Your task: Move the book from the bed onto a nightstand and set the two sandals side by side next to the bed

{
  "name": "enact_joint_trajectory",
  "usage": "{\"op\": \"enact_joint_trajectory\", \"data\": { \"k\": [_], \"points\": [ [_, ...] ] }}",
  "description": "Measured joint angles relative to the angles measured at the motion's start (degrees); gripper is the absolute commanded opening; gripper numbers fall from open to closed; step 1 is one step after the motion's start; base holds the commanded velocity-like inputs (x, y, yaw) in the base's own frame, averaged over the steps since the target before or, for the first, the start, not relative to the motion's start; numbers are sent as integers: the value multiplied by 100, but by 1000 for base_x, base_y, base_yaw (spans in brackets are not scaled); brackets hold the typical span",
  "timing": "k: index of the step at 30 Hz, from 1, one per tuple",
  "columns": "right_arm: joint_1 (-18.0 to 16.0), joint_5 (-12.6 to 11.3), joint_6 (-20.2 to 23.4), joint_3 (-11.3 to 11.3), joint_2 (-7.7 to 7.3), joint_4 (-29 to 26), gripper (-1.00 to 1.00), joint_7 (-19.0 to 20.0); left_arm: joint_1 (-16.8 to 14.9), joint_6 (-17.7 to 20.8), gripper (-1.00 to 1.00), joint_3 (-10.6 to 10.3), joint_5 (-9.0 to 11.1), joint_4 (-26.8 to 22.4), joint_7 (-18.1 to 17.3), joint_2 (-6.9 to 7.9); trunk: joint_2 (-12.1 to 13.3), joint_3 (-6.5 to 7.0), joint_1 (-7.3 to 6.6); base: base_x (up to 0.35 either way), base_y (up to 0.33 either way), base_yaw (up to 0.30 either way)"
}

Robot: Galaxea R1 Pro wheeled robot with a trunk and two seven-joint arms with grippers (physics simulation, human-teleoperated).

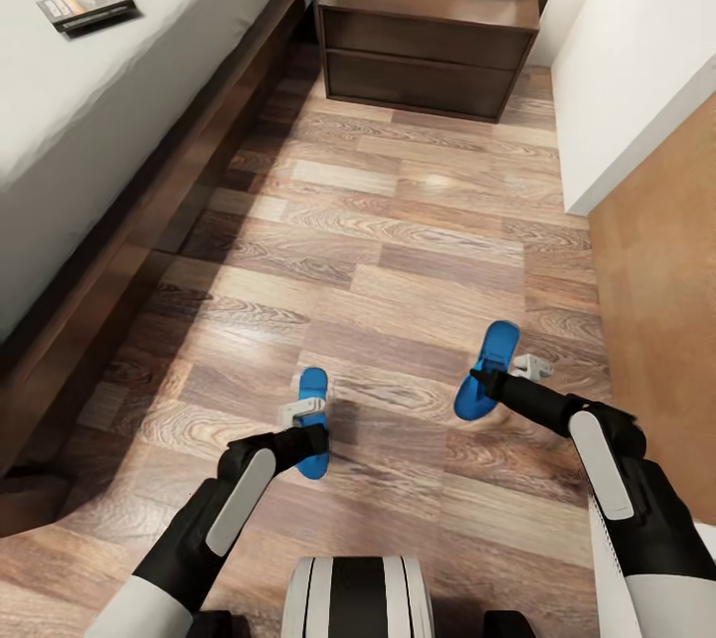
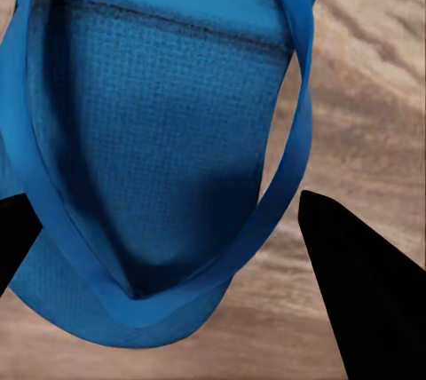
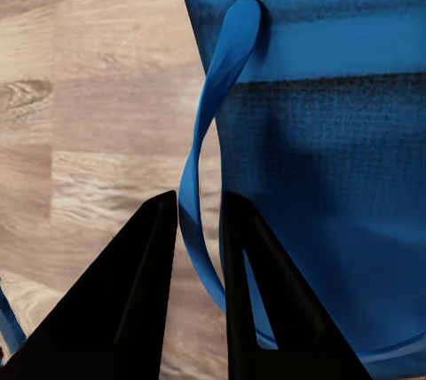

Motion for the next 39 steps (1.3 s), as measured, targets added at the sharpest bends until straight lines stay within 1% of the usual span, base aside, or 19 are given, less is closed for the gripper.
{"op": "enact_joint_trajectory", "data": {
  "k": [2,4,6,7,9,11,12,15,23,35,37,39],
  "points": [
    [4,-4,31,4,-69,-10,-100,1,4,-8,-100,0,32,-10,-134,123,3,44,-5,0,0,0],
    [7,-12,42,7,-102,-15,-100,0,8,-11,-100,20,45,-12,-340,190,5,89,-10,0,0,0],
    [12,-13,49,4,-127,-30,-100,2,19,-7,-100,141,38,-10,-662,241,8,133,-16,0,0,0],
    [20,-4,71,2,-159,-47,-100,3,39,-5,-100,367,10,-10,-931,273,9,155,-18,0,0,0],
    [32,-9,88,1,-178,-52,-100,3,54,-8,-100,447,33,-10,-1011,281,12,200,-23,0,0,0],
    [32,0,87,0,-234,-52,-100,3,56,-8,-100,452,38,-11,-1017,285,15,244,-28,0,0,0],
    [32,31,83,0,-397,-45,-100,3,59,-8,-100,455,37,-8,-1019,288,16,266,-31,0,0,0],
    [33,-14,89,0,-479,-40,-100,5,63,-8,-100,455,38,-5,-1020,295,20,333,-39,0,0,0],
    [42,-13,88,0,-505,-17,-100,3,66,-8,-100,455,37,-5,-1022,356,31,510,-59,0,0,0],
    [42,-18,77,8,-506,35,-100,-3,66,-11,-100,442,40,5,-1023,360,47,776,-90,0,0,0],
    [42,-4,66,9,-505,118,-100,-5,66,-15,-100,440,39,13,-1021,360,50,820,-95,0,0,0],
    [43,12,46,5,-501,326,-100,-5,66,-20,-100,438,37,20,-1020,360,52,864,-100,0,0,0]
  ]
}}
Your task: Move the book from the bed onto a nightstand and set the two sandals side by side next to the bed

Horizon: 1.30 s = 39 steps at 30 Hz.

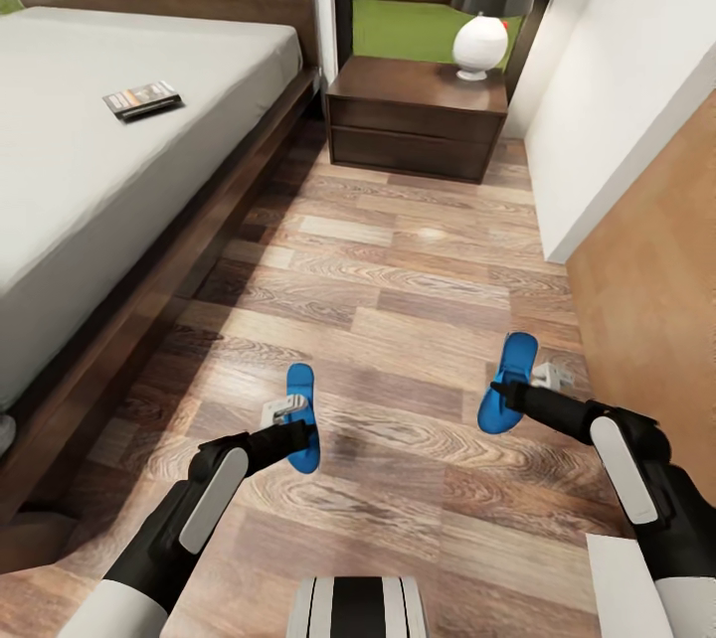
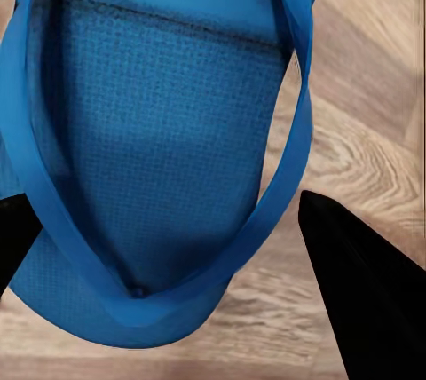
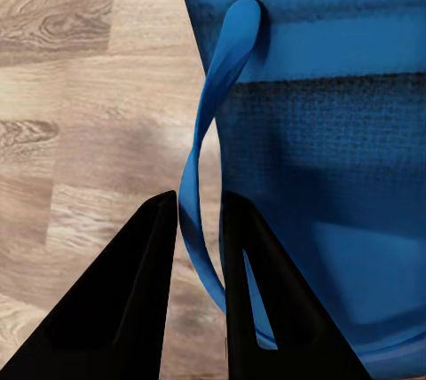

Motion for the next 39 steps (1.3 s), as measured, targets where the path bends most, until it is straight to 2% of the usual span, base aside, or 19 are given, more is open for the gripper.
{"op": "enact_joint_trajectory", "data": {
  "k": [6,11,16,17,19,20,21,22,23,24,26,29,30,31,32,34,36,39],
  "points": [
    [6,-16,-29,1,3,615,-100,4,0,-8,-100,-12,-2,26,-13,0,8,133,-16,0,0,0],
    [8,-1,-135,6,9,1407,-100,11,0,-13,-100,-17,-17,163,-23,0,15,244,-28,0,0,0],
    [8,9,-837,68,18,2224,-100,41,0,-14,-100,-17,-18,241,-26,0,21,355,-41,0,0,0],
    [9,25,-974,150,19,2393,-100,49,0,-14,-100,-17,-21,272,-26,0,23,377,-44,0,0,0],
    [9,19,-1274,576,24,2736,-100,73,1,-35,-100,-17,-36,453,-25,0,26,421,-49,0,0,0],
    [8,21,-1345,672,26,2795,-100,81,1,-55,-100,-17,-32,504,-26,0,27,443,-51,0,0,0],
    [10,20,-1590,962,26,2974,-100,85,2,-144,-100,-15,-57,659,-25,3,28,465,-54,0,0,0],
    [9,27,-1765,1146,23,3101,-100,89,3,-235,-100,-15,-50,782,-27,5,30,487,-56,0,0,0],
    [8,25,-1843,1229,22,3163,-100,96,4,-289,-100,-15,-42,853,-27,6,31,510,-59,0,0,0],
    [7,30,-2001,1439,22,3308,-100,160,6,-435,-100,-13,-72,1094,-23,8,33,531,-61,0,0,0],
    [7,28,-2123,1640,17,3473,-100,506,6,-688,-100,-10,-66,1506,-30,8,35,576,-67,0,0,0],
    [8,41,-2177,1712,9,3679,-100,1360,8,-997,-100,-15,-59,1875,-94,13,39,643,-75,0,0,0],
    [9,53,-2191,1725,6,3812,-100,1813,8,-1148,-100,-20,-75,2024,-295,61,40,665,-77,0,0,0],
    [8,61,-2201,1727,4,3898,-100,2050,8,-1241,-100,-26,-86,2102,-478,121,42,687,-80,0,0,0],
    [6,61,-2206,1727,3,3940,-100,2145,8,-1286,-100,-31,-97,2133,-589,159,43,709,-83,0,0,0],
    [6,66,-2212,1730,-1,4065,-100,2367,9,-1450,-100,-43,-273,2230,-1099,305,45,754,-88,0,0,0],
    [5,69,-2216,1726,-10,4152,-100,2472,21,-1675,-100,-50,-583,2485,-1504,396,48,798,-93,0,0,0],
    [5,82,-2224,1728,-23,4356,-100,2507,24,-1983,-100,-49,-816,2815,-1662,426,52,864,-100,0,0,0]
  ]
}}
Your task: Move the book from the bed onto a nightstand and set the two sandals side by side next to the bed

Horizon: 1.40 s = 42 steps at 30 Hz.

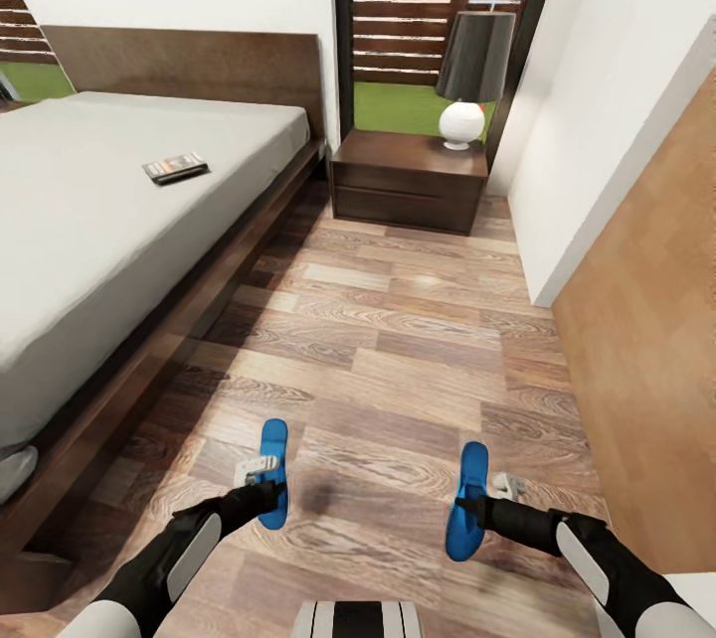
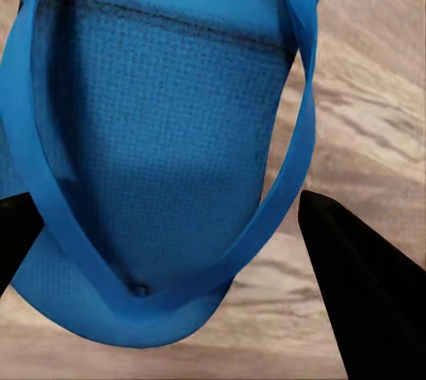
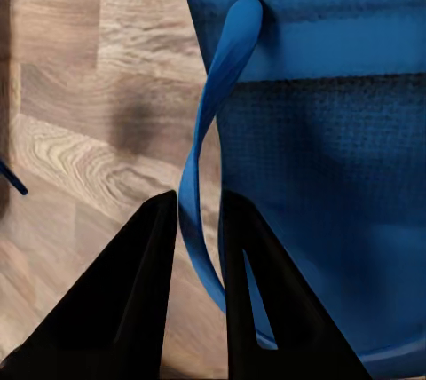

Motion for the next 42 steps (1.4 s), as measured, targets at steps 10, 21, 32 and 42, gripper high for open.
{"op": "enact_joint_trajectory", "data": {
  "k": [10,21,32,42],
  "points": [
    [3,201,-664,7,-5,635,-100,315,9,-989,-100,9,-245,1003,-1993,276,12,200,-23,0,0,0],
    [2,431,-1207,5,-4,1450,-100,705,10,-1298,-100,5,-310,1285,-2656,400,12,200,-23,0,0,0],
    [0,424,-1572,0,5,1764,-100,702,11,-1313,-100,0,-317,1475,-2656,372,16,267,-31,0,0,0],
    [0,415,-1891,-2,13,2136,-100,680,10,-1308,-100,4,-302,1518,-2651,357,16,267,-33,67,0,0]
  ]
}}
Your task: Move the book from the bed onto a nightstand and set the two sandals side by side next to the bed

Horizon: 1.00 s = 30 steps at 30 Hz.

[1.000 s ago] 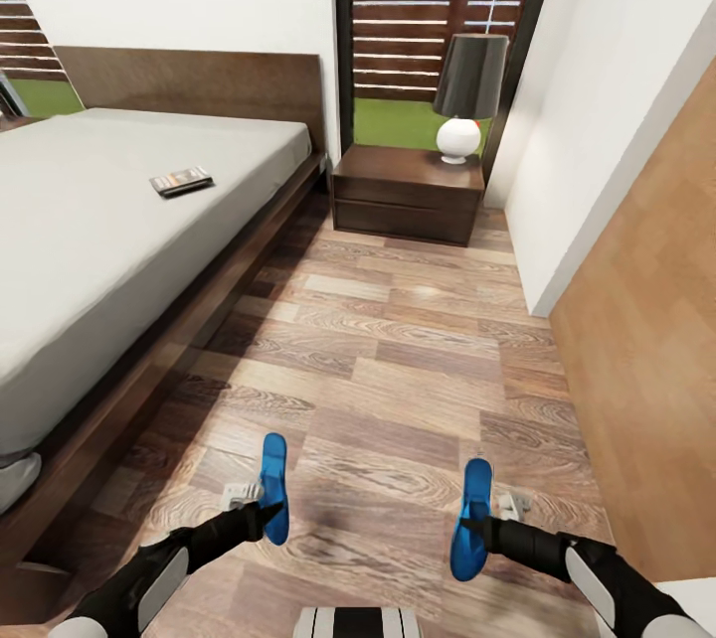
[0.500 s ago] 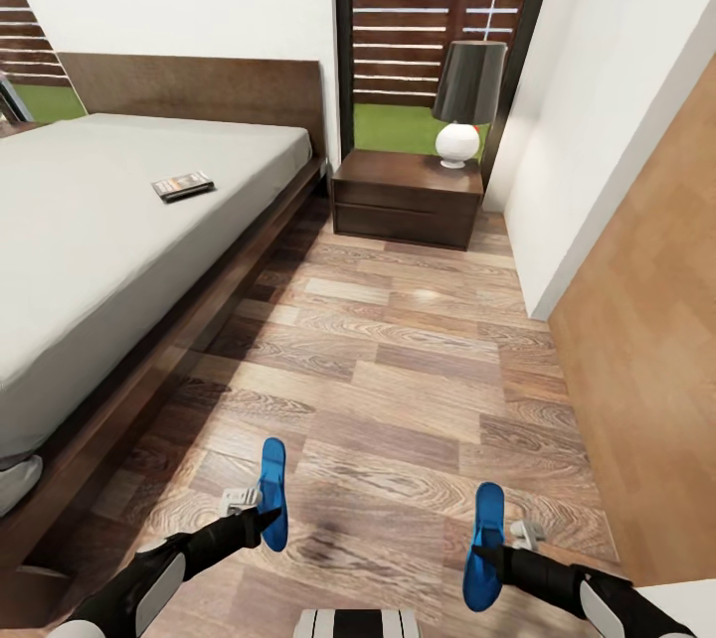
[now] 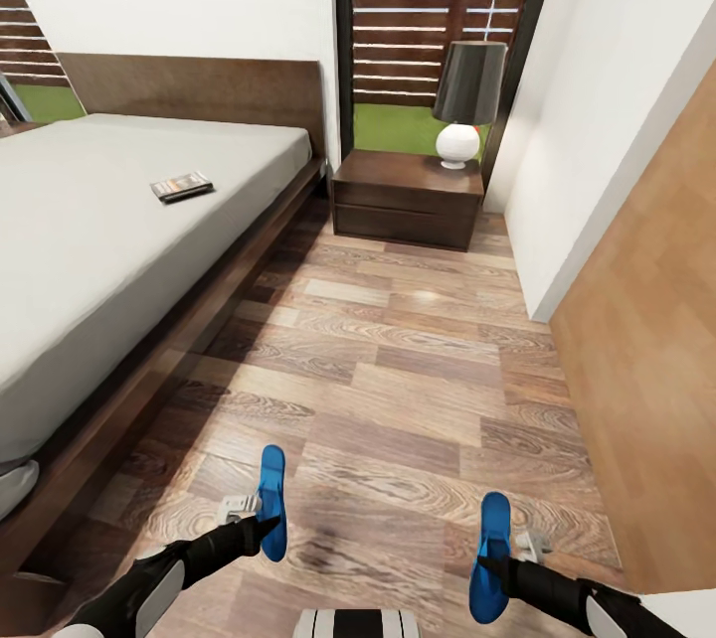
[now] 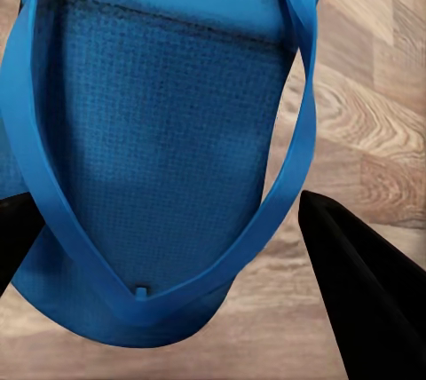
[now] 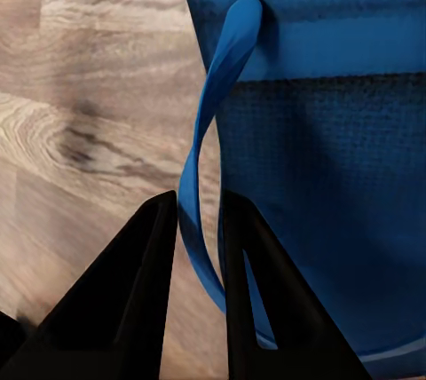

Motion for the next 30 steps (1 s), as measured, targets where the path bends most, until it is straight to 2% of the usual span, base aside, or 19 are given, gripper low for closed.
{"op": "enact_joint_trajectory", "data": {
  "k": [18,30],
  "points": [
    [2,1,-17,-3,1,354,-100,-9,0,-11,-100,7,20,190,-1,-8,0,0,-1,320,-1,0],
    [-1,-1,-16,-6,9,385,-100,-11,0,-85,-100,27,36,288,-7,-69,0,0,1,257,-92,0]
  ]
}}
